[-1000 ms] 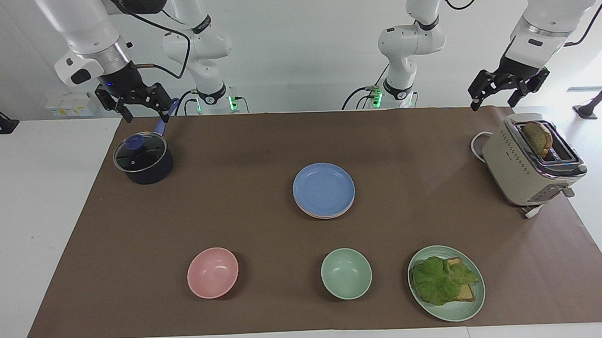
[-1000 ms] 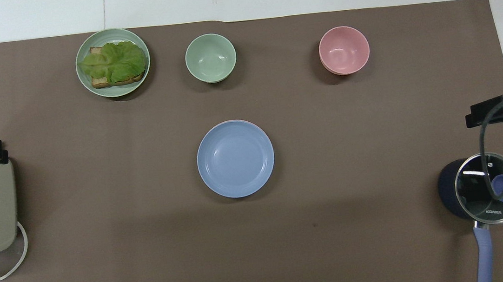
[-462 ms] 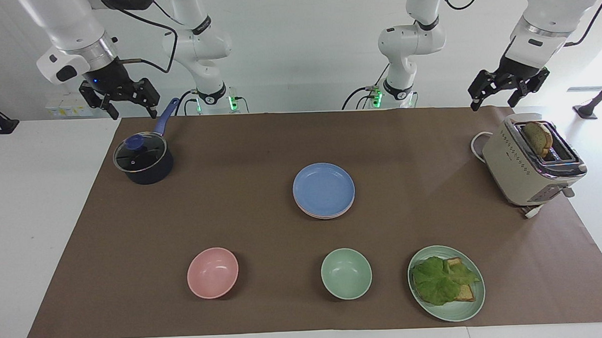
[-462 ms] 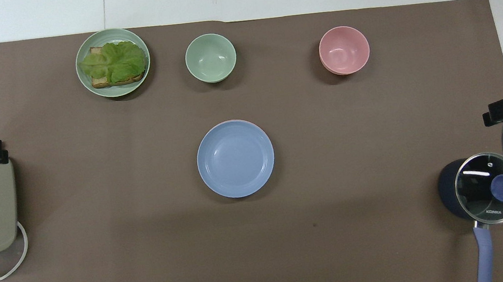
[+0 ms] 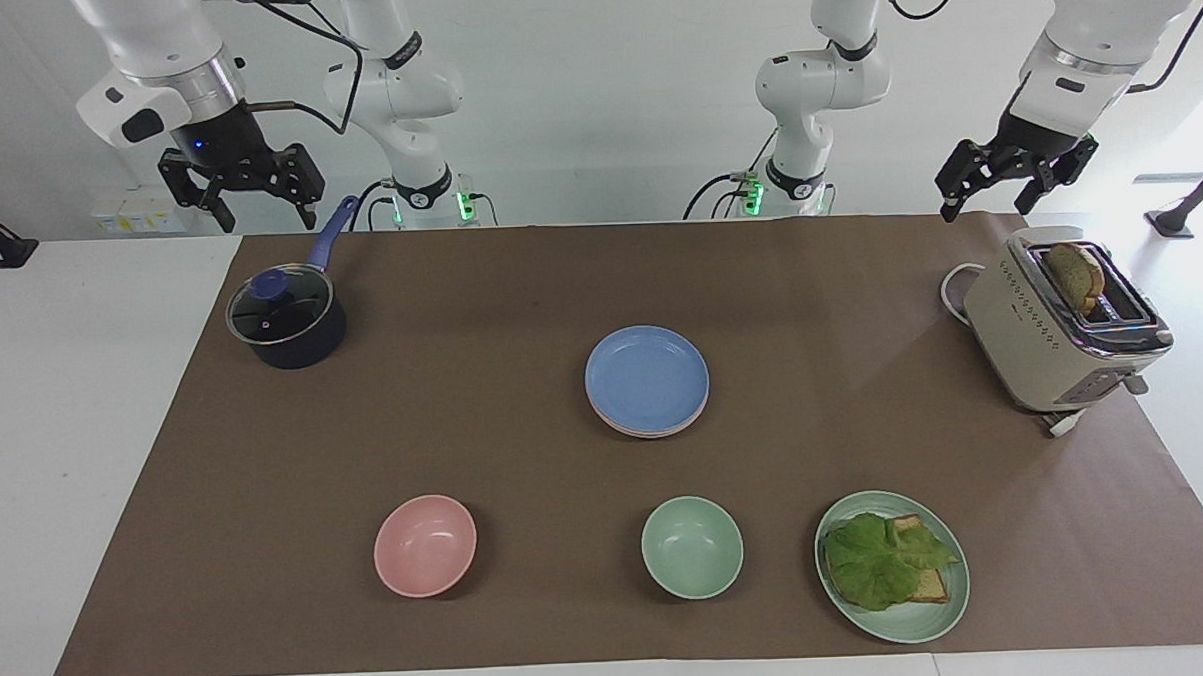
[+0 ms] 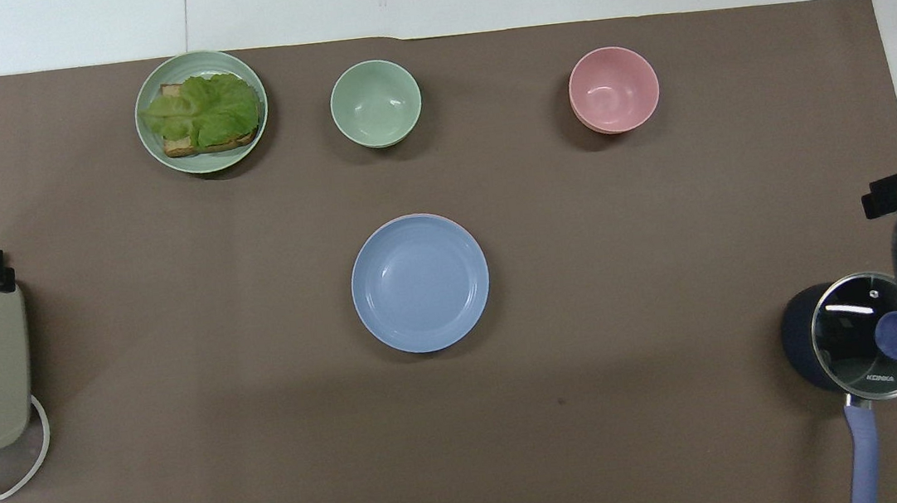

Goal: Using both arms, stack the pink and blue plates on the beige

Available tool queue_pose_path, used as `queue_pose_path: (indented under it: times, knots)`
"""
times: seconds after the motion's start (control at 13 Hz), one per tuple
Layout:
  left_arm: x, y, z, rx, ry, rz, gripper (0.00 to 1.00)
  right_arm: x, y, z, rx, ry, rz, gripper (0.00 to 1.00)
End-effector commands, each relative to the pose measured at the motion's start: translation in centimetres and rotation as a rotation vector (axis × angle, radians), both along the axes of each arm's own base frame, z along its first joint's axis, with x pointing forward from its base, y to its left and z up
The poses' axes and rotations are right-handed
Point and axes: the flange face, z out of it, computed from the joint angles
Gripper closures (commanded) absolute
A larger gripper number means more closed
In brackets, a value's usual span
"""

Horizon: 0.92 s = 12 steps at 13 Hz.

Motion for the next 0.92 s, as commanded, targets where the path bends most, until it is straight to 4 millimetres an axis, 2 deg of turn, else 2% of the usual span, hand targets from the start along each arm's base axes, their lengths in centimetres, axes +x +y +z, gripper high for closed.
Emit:
queue_pose_path:
  times: [0.0,0.85]
  knots:
    - [-0.77,0.31,-0.01,0.011,0.007,0.001,0.0,-0.15,-0.16,0.37,-0.01,0.0,0.015,0.0]
    - [-0.77,0.31,-0.01,0.011,0.008,0.001,0.0,-0.69,-0.72,0.28,-0.007,0.037,0.006,0.0]
